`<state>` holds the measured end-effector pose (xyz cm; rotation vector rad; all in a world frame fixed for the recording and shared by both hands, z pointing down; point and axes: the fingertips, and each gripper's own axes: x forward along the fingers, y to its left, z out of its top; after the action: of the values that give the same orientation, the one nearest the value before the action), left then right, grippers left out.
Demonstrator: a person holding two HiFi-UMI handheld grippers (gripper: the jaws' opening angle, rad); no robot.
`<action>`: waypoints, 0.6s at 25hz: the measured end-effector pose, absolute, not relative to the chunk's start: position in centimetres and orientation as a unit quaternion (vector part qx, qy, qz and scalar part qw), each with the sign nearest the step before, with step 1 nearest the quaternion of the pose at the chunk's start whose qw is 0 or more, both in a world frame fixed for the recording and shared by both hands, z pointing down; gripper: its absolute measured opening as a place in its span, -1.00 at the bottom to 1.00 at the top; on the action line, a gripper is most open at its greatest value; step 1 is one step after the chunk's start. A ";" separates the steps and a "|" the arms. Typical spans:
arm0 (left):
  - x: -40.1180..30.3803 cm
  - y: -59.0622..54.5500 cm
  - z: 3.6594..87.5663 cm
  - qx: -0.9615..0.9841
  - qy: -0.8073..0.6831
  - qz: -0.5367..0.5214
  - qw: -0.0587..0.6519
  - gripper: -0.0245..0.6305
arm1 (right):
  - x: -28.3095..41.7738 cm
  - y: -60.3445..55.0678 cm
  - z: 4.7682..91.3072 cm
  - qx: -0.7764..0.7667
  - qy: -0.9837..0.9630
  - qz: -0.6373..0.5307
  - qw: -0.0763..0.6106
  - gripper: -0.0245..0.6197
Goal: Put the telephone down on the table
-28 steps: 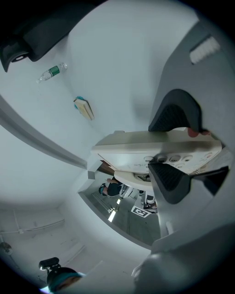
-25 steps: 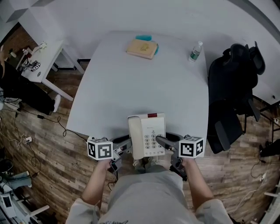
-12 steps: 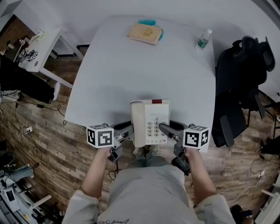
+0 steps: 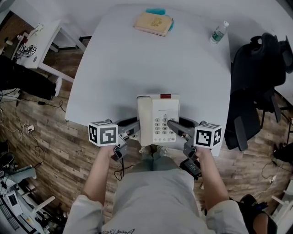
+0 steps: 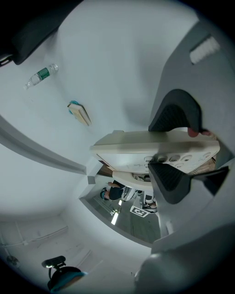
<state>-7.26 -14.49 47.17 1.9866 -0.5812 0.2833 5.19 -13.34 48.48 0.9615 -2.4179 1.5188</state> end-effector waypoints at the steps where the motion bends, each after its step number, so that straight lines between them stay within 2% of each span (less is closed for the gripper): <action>1: -7.2 -14.5 47.3 0.822 -0.241 0.118 0.503 -0.47 | 5.2 -13.4 48.6 0.318 -0.801 0.504 0.065 -0.22; 15: -6.4 -16.9 49.4 0.811 -0.240 0.116 0.521 -0.47 | 6.0 -16.0 50.5 0.310 -0.797 0.512 0.080 -0.22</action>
<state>-6.43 -16.86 49.42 1.9436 -0.5763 0.2776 6.04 -16.00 50.47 0.9264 -2.3835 1.5317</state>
